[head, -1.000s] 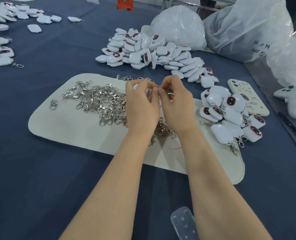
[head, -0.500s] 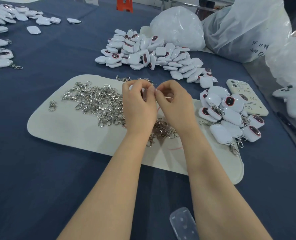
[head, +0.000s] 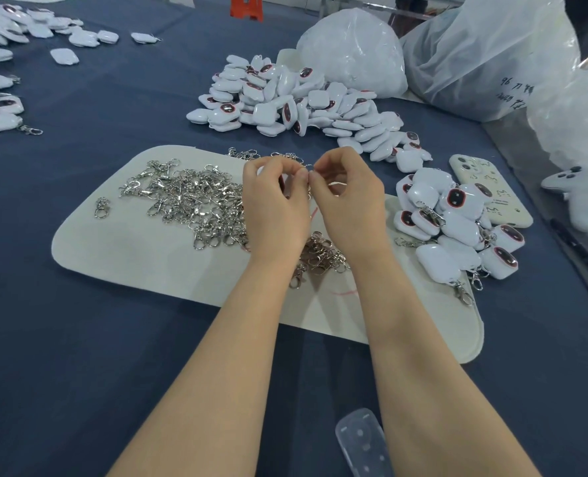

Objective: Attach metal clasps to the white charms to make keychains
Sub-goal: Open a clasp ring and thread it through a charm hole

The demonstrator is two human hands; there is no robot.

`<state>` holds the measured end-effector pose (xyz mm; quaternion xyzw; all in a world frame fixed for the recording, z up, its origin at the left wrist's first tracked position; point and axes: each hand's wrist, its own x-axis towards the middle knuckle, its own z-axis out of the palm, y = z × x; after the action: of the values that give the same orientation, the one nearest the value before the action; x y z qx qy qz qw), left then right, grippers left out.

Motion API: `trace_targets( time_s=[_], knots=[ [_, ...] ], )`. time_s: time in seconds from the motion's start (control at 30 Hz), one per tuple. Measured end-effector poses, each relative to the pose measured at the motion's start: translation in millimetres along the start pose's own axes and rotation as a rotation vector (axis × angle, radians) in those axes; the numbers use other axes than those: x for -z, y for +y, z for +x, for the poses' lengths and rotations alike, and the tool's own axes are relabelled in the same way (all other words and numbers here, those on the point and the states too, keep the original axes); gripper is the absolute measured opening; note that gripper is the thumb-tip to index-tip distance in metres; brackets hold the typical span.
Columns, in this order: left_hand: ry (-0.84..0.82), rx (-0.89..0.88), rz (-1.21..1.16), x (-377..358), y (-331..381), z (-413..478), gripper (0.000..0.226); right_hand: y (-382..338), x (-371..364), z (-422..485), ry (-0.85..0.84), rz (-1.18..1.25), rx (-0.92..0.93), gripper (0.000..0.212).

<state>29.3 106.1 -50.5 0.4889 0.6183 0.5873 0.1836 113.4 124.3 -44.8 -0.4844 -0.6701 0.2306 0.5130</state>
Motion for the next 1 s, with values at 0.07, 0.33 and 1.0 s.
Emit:
trace_targets(
  time_s=[0.07,0.33,1.0],
  knots=[
    [0.001,-0.012,0.009,-0.9,-1.2,-1.3,0.005,0.0,0.0,-0.3,-0.012,-0.011,0.004,0.01],
    [0.004,-0.046,0.065,0.4,-2.9,-2.2,0.006,2.3,-0.7,0.1,-0.065,-0.022,0.011,0.012],
    [-0.186,-0.044,0.01,6.3,-3.0,4.7,0.012,4.3,6.0,-1.5,-0.039,0.064,-0.079,0.02]
  ],
)
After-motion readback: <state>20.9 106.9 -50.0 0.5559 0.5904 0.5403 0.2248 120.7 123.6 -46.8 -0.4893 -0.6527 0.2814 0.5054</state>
